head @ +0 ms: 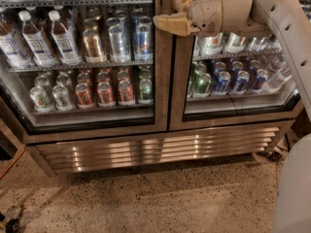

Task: Open left fridge door

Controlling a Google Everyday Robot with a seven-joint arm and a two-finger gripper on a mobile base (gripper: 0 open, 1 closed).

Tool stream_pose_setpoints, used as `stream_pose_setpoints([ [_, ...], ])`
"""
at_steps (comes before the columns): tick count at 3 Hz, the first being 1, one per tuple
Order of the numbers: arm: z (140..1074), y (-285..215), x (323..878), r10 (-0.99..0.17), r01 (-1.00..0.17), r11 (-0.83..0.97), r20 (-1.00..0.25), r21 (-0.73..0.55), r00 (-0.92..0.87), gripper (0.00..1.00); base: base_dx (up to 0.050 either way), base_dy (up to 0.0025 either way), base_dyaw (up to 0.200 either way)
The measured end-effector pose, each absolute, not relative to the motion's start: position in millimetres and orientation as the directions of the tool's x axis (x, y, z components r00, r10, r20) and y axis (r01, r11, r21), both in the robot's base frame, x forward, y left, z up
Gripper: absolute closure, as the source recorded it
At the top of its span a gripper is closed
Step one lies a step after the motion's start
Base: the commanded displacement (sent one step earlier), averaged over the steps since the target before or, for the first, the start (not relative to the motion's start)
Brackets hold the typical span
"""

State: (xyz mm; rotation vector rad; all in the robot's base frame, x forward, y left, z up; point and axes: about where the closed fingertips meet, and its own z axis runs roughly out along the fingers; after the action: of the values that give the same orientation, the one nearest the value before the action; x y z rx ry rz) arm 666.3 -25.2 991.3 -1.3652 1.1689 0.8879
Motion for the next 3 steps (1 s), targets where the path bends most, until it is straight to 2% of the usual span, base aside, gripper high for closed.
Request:
stream_pose_setpoints([
  [3,992.9,-31.1,672.0,-0.162,-0.966,0.062,-0.958,-0.251,0.238,1.00,0.000,0.00000,0.000],
])
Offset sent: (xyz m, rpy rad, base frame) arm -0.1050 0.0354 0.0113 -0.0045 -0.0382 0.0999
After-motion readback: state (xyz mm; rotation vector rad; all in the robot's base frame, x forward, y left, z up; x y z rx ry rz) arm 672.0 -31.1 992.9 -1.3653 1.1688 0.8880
